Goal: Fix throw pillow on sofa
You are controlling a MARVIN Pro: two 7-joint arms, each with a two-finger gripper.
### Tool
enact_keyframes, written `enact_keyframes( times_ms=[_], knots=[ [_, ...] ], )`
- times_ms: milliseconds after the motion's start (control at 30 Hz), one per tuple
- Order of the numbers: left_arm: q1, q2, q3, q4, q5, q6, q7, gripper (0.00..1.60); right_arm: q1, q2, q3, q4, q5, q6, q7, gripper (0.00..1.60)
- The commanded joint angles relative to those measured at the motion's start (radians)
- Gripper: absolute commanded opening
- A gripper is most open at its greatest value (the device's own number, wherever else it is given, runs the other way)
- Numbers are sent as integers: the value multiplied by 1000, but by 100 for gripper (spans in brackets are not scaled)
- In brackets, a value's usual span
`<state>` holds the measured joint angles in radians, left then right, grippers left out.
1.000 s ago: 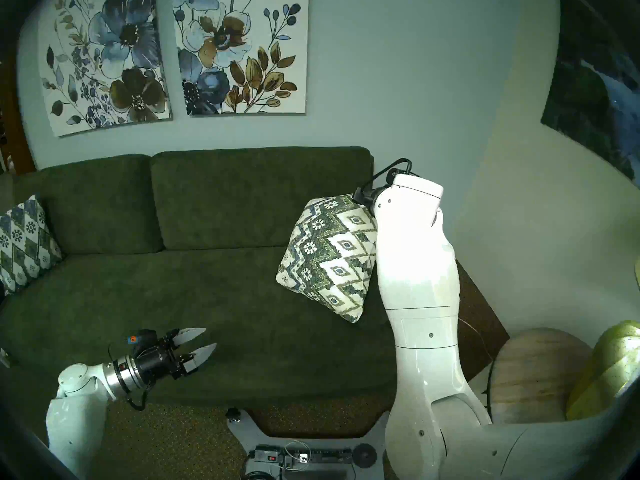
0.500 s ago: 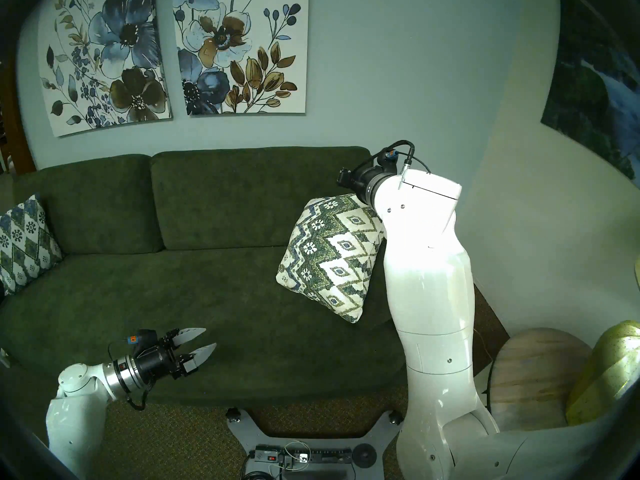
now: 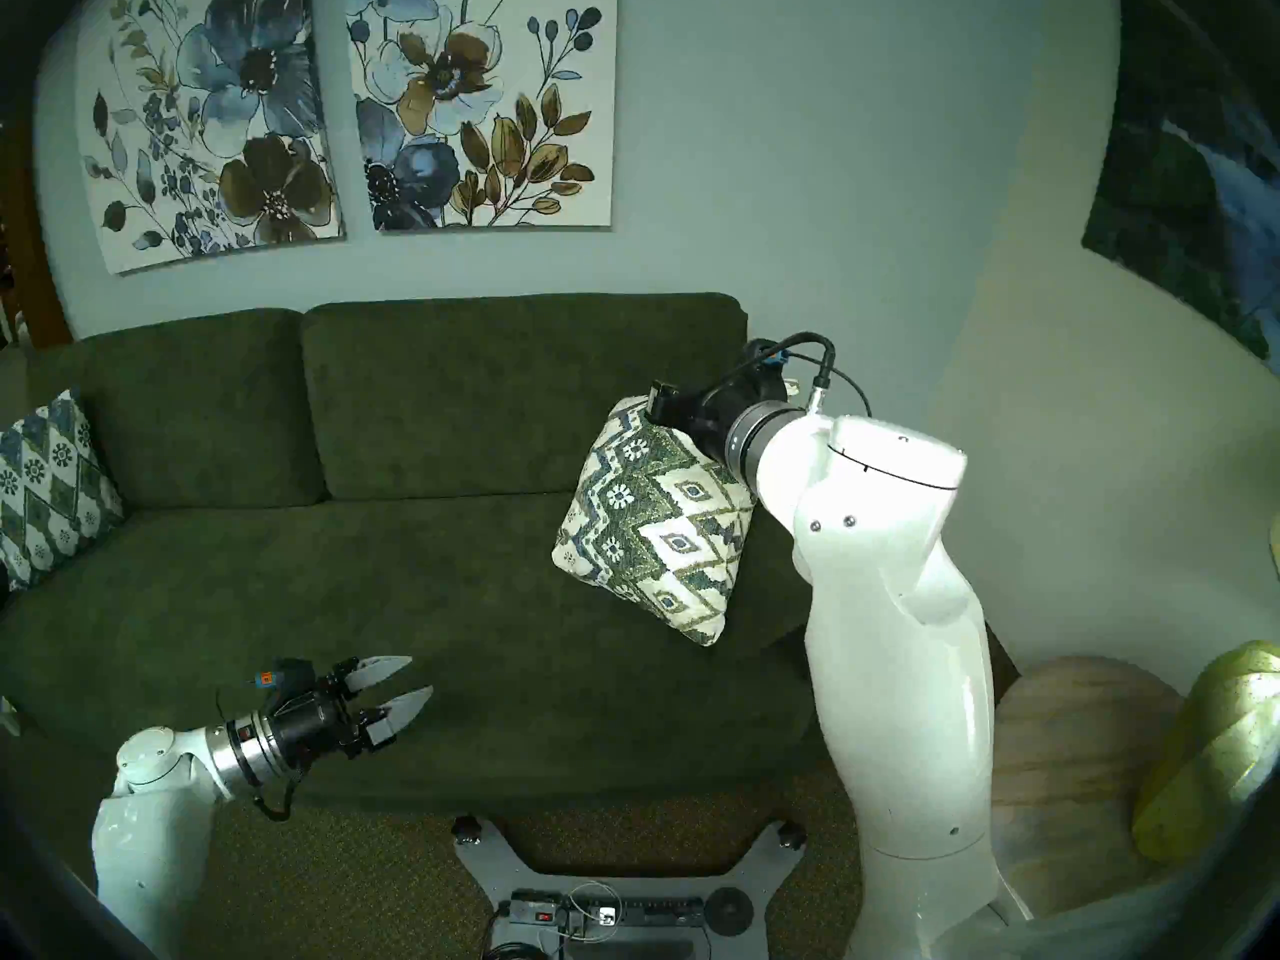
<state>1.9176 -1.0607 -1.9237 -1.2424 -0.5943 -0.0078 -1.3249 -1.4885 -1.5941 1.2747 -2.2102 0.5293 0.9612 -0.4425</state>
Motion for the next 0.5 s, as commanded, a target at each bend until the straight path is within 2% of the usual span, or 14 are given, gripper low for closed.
enact_keyframes(
  times_ms=[0,133,233,267,300,433,467],
  knots=[
    [-3,-1,-1,-3,-3,-1,-2,160,-124,91,-17,-25,28,-1,-8,160],
    [-3,-1,-1,-3,-3,-1,-3,160,-152,123,-15,11,47,-1,-16,160],
    [-3,-1,-1,-3,-4,-1,-3,160,-222,153,-8,36,68,-1,-21,160],
    [-3,-1,-1,-3,-4,-1,-3,160,-193,165,-11,62,79,-1,-25,160],
    [-3,-1,-1,-3,-4,-1,-3,160,-206,176,-8,72,86,-1,-26,160],
    [-3,-1,-1,-3,-5,-1,-4,160,-285,215,30,99,124,-1,-26,160],
    [-3,-2,-1,-3,-5,-1,-5,160,-271,229,37,119,141,-1,-27,160]
  ],
)
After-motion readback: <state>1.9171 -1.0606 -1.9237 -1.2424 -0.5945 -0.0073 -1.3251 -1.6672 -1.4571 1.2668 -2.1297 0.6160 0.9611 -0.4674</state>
